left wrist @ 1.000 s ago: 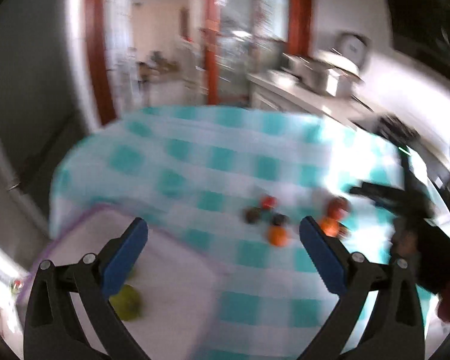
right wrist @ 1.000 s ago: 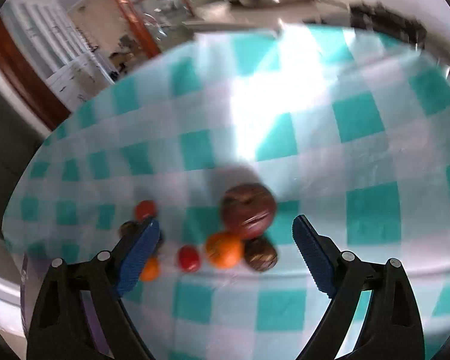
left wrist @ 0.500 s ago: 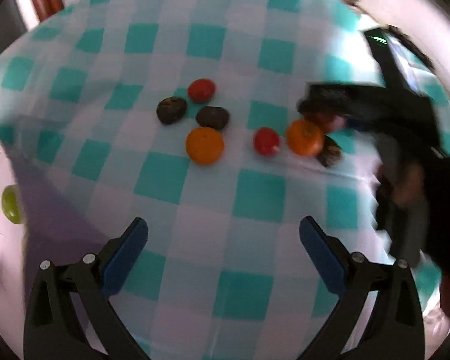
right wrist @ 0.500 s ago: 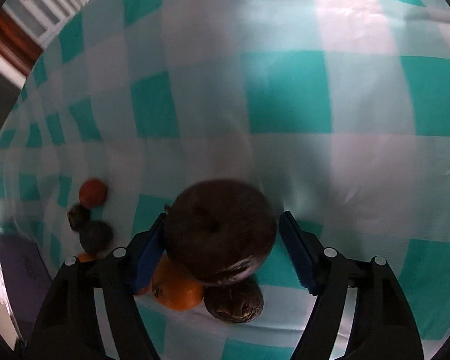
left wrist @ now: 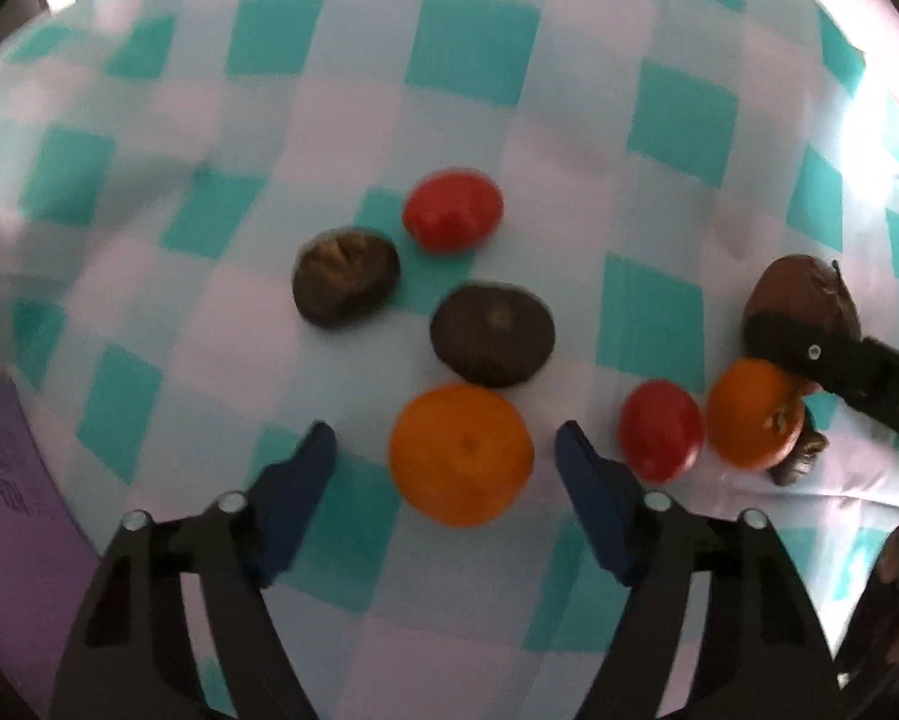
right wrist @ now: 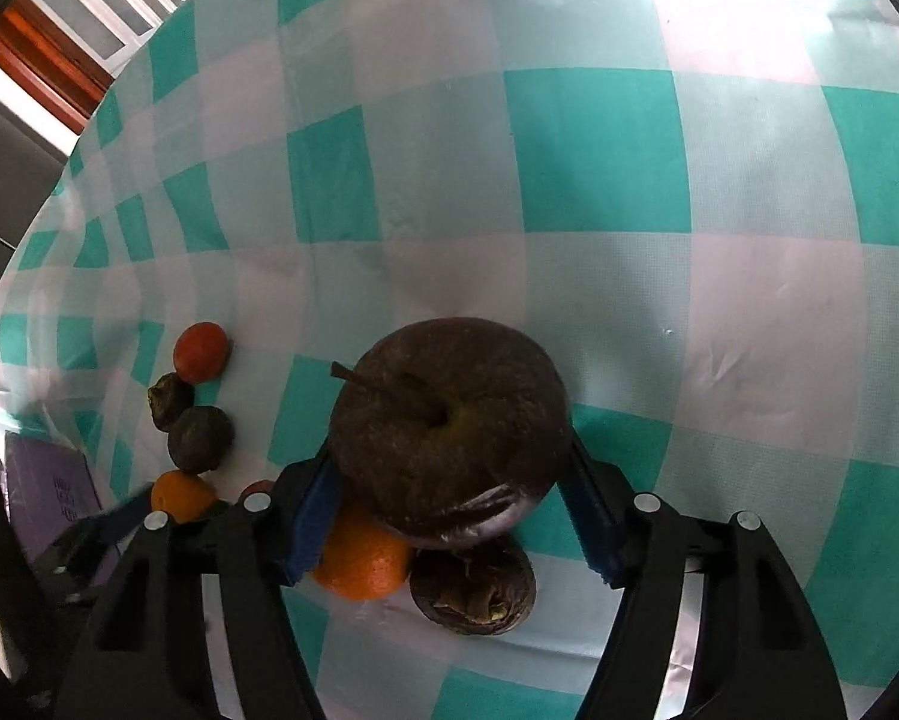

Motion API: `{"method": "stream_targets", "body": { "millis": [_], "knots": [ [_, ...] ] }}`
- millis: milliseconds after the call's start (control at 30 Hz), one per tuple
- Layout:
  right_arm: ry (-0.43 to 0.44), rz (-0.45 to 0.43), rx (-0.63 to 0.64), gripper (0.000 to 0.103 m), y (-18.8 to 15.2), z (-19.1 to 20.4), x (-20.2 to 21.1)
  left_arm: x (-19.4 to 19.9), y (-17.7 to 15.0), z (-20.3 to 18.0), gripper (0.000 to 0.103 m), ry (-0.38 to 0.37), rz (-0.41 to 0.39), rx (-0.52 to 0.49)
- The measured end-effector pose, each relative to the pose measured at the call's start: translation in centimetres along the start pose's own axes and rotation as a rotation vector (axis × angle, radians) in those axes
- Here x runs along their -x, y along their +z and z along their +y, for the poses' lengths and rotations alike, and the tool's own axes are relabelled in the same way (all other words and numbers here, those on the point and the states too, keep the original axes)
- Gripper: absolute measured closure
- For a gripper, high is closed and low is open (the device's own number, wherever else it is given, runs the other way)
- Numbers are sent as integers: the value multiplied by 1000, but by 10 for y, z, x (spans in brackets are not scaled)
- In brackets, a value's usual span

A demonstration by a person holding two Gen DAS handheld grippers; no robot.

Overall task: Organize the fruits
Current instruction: 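Grasp the mandarin with the left gripper while the right grasps the dark red apple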

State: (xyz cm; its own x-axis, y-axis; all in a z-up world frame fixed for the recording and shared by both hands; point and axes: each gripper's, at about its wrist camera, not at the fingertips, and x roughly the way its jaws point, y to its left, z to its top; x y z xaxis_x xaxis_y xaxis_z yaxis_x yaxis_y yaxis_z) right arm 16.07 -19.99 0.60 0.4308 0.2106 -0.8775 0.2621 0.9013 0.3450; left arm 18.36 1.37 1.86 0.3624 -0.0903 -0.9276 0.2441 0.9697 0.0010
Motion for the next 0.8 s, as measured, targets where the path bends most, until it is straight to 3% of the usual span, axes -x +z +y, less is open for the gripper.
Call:
{"method": "stream_targets", "body": {
  "millis": [33, 67, 333, 500, 733, 800],
  "knots": [
    [-2, -6, -2, 37, -2, 1, 0, 0, -2, -2, 42, 18, -15, -25],
    [3, -10, 1, 38, -3, 1, -1, 1, -4, -4, 62, 5, -37, -50],
    [20, -47, -10, 38, 4, 0, 19, 12, -27, 16, 62, -66, 1, 56],
    [-10, -43, 22, 38, 14, 9, 26, 26, -30, 16, 62, -104, 29, 27],
    [-52, -67, 57, 38, 2, 23, 79, 126, -28, 11, 62, -165, -136, -39],
    [-81, -91, 116, 38, -3, 35, 103, 159, -40, 3, 62, -168, -185, -46]
  ]
}}
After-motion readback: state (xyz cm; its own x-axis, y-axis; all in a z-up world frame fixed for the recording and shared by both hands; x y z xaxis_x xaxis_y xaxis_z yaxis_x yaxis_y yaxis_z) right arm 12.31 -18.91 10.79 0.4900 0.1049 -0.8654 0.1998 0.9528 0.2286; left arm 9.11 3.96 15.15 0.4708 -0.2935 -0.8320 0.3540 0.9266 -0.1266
